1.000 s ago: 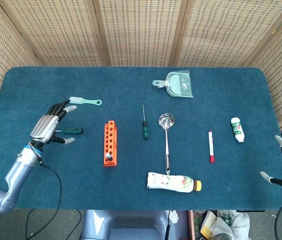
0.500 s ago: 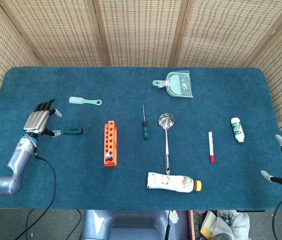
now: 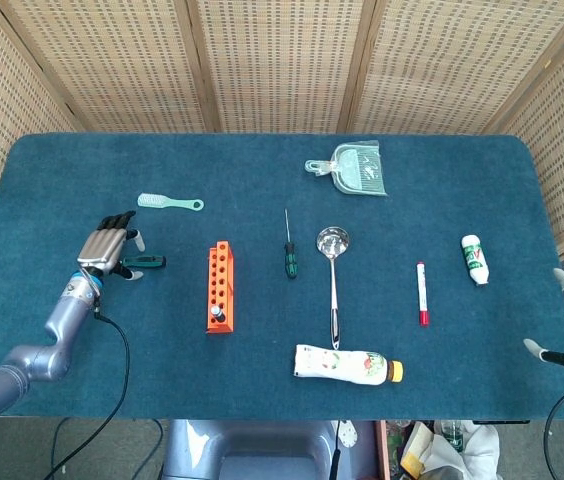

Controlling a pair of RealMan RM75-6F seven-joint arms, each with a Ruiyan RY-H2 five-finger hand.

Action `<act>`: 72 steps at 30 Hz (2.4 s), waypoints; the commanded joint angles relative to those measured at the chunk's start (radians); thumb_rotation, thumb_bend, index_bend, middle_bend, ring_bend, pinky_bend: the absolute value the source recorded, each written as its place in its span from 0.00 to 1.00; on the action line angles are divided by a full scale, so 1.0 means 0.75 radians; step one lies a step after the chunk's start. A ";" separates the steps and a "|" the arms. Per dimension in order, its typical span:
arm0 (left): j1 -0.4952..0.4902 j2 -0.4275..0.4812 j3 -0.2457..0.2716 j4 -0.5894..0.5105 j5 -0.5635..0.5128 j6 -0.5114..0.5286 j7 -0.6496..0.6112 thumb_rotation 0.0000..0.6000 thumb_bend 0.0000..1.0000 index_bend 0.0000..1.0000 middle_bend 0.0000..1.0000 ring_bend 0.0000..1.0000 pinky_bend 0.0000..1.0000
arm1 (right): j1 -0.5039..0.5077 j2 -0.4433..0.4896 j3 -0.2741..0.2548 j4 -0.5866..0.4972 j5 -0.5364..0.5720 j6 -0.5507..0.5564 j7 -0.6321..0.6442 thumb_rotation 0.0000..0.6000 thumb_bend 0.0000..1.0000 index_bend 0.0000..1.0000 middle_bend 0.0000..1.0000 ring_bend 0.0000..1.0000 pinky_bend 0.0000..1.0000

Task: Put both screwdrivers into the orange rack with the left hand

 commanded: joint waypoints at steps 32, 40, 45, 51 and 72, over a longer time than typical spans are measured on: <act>0.103 0.396 -0.196 -0.729 0.282 0.309 -0.449 1.00 0.47 0.70 0.00 0.00 0.00 | 0.001 0.011 0.009 0.011 0.011 -0.019 0.047 1.00 0.00 0.00 0.00 0.00 0.00; 0.130 0.553 -0.215 -0.991 0.390 0.395 -0.615 1.00 0.48 0.70 0.00 0.00 0.00 | -0.002 0.017 0.009 0.009 0.008 -0.015 0.063 1.00 0.00 0.00 0.00 0.00 0.00; 0.118 0.626 -0.222 -1.142 0.373 0.348 -0.742 1.00 0.48 0.70 0.00 0.00 0.00 | -0.006 0.023 0.010 0.009 0.005 -0.012 0.078 1.00 0.00 0.00 0.00 0.00 0.00; 0.085 0.620 -0.232 -1.161 0.339 0.284 -0.905 1.00 0.48 0.70 0.00 0.00 0.00 | -0.007 0.024 0.010 0.011 0.004 -0.011 0.081 1.00 0.00 0.00 0.00 0.00 0.00; 0.012 0.529 -0.266 -1.040 0.209 0.194 -1.107 1.00 0.48 0.70 0.00 0.00 0.00 | -0.007 0.025 0.012 0.017 0.009 -0.016 0.091 1.00 0.00 0.00 0.00 0.00 0.00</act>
